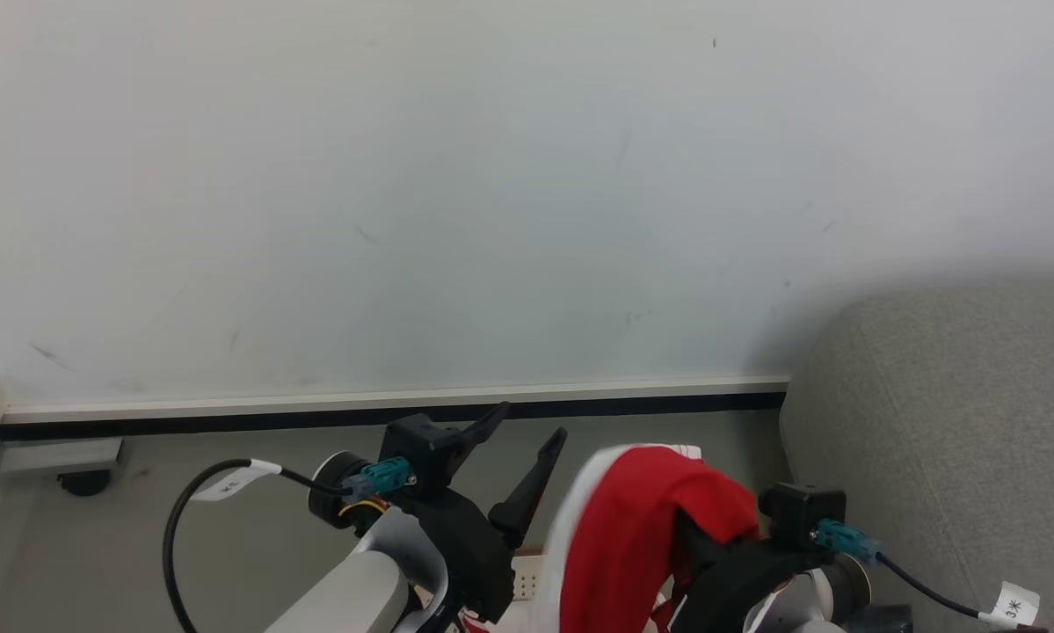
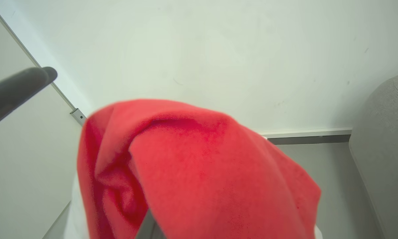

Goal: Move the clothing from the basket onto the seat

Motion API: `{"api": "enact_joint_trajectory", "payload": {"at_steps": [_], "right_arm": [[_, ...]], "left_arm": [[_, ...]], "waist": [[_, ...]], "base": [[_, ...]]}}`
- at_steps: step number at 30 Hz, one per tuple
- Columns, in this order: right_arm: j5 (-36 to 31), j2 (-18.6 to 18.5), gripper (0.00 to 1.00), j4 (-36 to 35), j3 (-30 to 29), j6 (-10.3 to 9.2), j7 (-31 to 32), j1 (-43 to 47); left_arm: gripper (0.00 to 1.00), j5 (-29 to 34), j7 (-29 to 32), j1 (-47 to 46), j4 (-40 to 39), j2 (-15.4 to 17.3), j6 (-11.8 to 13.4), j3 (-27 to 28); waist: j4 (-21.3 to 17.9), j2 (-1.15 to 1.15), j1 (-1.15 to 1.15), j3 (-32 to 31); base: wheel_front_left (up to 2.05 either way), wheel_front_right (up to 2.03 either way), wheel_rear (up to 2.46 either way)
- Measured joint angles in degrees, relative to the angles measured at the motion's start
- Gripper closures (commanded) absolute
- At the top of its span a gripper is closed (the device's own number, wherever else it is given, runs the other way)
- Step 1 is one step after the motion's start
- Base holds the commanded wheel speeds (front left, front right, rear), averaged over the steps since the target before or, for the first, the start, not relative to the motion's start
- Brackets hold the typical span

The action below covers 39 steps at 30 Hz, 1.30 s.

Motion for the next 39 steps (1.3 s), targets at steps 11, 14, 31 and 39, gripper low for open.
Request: {"api": "enact_joint_trajectory", "payload": {"at_steps": [11, 14, 31, 39], "right_arm": [[-1.6, 0.0, 1.00, -3.2, -2.2, 0.00, 2.4, 3.1], [-2.2, 0.0, 1.00, -4.2, -3.3, 0.00, 2.9, 4.3], [-4.5, 0.0, 1.00, -9.8, -6.0, 0.00, 4.5, 7.7], [-4.5, 0.0, 1.00, -12.0, -5.7, 0.00, 5.2, 7.7]], "left_arm": [[0.00, -0.4, -7.1, 4.3, 4.5, 2.7, 3.2, 3.7], [0.00, -0.4, -10.6, 7.3, 3.5, 4.0, 4.7, 5.3], [0.00, 5.5, -13.3, 24.5, -8.7, 8.3, -0.5, 14.2], [0.00, 8.3, -13.3, 28.4, -10.9, 6.2, -3.6, 20.4]], "waist": [[-1.9, 0.00, 0.00, 0.6], [-2.3, 0.00, 0.00, 0.7], [-7.2, 0.00, 0.00, 1.0], [-12.3, 0.00, 0.00, 1.9]], "base": [[0.00, 0.00, 0.00], [0.00, 0.00, 0.00], [0.00, 0.00, 0.00], [0.00, 0.00, 0.00]]}}
